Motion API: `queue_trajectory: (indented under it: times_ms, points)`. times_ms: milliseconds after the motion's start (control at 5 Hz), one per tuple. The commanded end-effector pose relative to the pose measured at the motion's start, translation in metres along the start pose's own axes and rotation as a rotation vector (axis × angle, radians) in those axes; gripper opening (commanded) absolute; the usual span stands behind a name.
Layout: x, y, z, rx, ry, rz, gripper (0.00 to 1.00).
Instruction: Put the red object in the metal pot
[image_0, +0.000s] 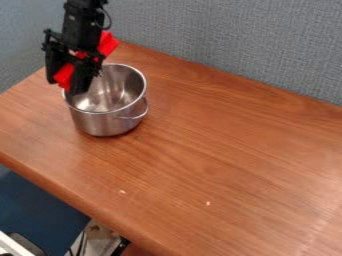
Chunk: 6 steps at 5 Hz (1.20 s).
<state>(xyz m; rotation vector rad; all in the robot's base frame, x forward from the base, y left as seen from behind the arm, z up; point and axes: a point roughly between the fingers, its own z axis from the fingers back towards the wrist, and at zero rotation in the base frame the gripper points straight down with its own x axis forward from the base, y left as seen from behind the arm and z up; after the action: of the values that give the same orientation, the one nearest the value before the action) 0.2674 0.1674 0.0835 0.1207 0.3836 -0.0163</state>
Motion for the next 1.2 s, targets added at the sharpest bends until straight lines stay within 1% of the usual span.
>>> queue_trajectory:
  times_ms: [0, 200, 600, 1000]
  points:
    - [0.001, 0.01, 0.029, 0.065, -0.074, -0.059, 0.0]
    - [0.009, 0.013, 0.034, 0.088, -0.078, -0.14, 0.0]
    - [0.028, 0.0, 0.031, 0.033, -0.026, -0.072, 0.0]
    - [0.038, -0.01, 0.023, 0.089, -0.012, -0.161, 0.0]
